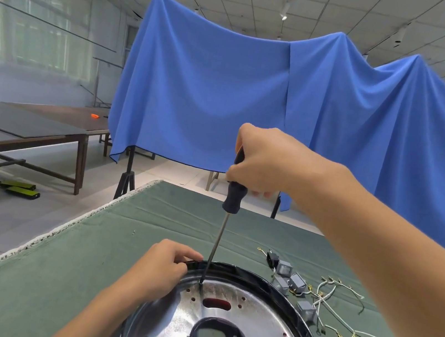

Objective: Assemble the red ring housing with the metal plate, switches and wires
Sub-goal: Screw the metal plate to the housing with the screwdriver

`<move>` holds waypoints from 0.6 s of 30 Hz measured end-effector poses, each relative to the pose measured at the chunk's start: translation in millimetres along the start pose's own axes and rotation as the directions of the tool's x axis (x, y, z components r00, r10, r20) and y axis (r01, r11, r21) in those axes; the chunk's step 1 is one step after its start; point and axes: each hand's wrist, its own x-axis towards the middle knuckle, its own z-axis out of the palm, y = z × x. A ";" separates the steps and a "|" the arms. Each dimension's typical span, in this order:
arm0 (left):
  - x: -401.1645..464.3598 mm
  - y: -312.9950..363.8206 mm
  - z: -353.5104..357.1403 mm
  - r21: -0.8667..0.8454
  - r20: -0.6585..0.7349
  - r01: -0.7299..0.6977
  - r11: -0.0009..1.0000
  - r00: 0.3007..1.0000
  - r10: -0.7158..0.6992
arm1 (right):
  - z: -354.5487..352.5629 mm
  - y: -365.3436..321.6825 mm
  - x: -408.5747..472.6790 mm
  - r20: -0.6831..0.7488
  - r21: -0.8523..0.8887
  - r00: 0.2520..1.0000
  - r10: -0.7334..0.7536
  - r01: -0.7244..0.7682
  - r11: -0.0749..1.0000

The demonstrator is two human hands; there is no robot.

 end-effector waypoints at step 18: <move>-3.7 3.6 -0.9 0.002 0.011 -0.022 1.000 1.000 0.022 | 10.1 -2.3 1.9 -0.259 -0.081 0.964 0.056 -0.080 0.994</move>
